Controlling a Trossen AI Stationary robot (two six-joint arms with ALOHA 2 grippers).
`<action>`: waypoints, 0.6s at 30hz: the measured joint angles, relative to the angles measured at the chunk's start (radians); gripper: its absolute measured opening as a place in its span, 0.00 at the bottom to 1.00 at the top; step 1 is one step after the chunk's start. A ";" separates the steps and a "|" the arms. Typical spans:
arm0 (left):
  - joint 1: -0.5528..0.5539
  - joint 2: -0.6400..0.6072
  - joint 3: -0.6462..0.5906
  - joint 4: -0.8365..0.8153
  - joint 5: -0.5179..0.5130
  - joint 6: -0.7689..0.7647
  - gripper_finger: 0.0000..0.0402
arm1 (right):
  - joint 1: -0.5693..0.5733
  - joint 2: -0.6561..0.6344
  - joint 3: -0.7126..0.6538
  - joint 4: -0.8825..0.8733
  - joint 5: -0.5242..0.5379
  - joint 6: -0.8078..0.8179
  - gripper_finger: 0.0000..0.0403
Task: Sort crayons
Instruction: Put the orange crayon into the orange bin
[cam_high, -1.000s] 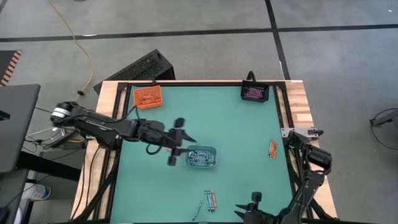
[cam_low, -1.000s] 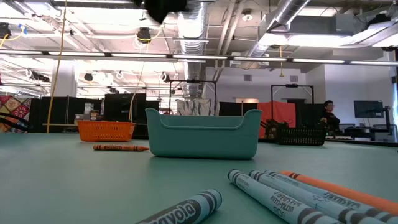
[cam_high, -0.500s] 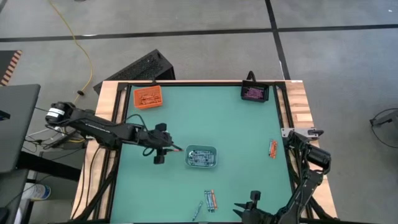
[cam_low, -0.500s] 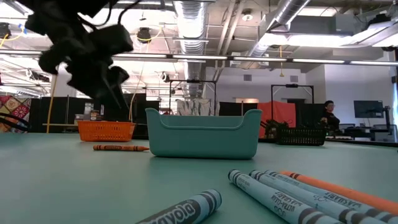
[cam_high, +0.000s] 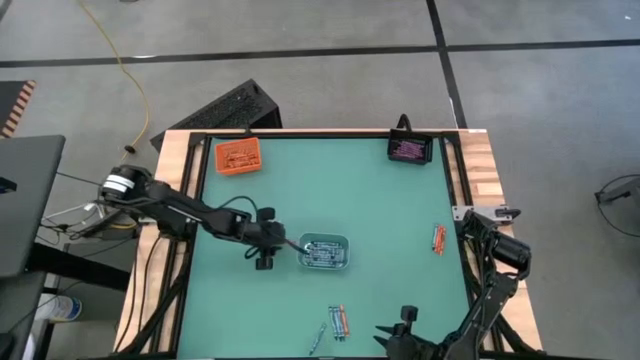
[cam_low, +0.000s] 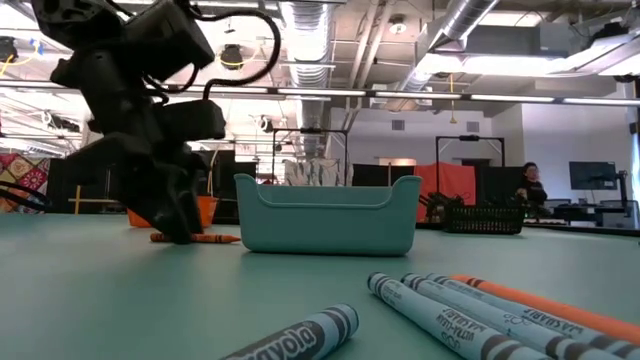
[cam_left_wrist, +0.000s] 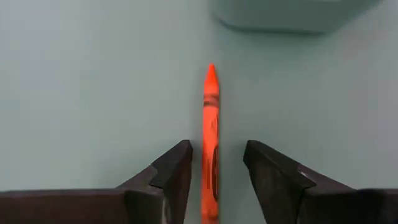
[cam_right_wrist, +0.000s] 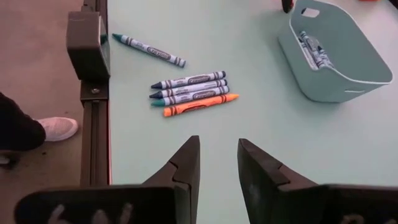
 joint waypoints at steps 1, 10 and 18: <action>-0.001 0.011 0.004 -0.010 -0.002 -0.001 0.34 | 0.000 0.000 0.000 -0.001 0.000 0.000 0.25; -0.020 0.028 0.049 -0.065 -0.044 0.043 0.02 | 0.000 0.000 0.000 -0.009 0.000 -0.002 0.25; -0.018 0.020 0.131 -0.192 -0.146 0.094 0.01 | 0.000 0.000 0.000 -0.008 -0.001 -0.002 0.25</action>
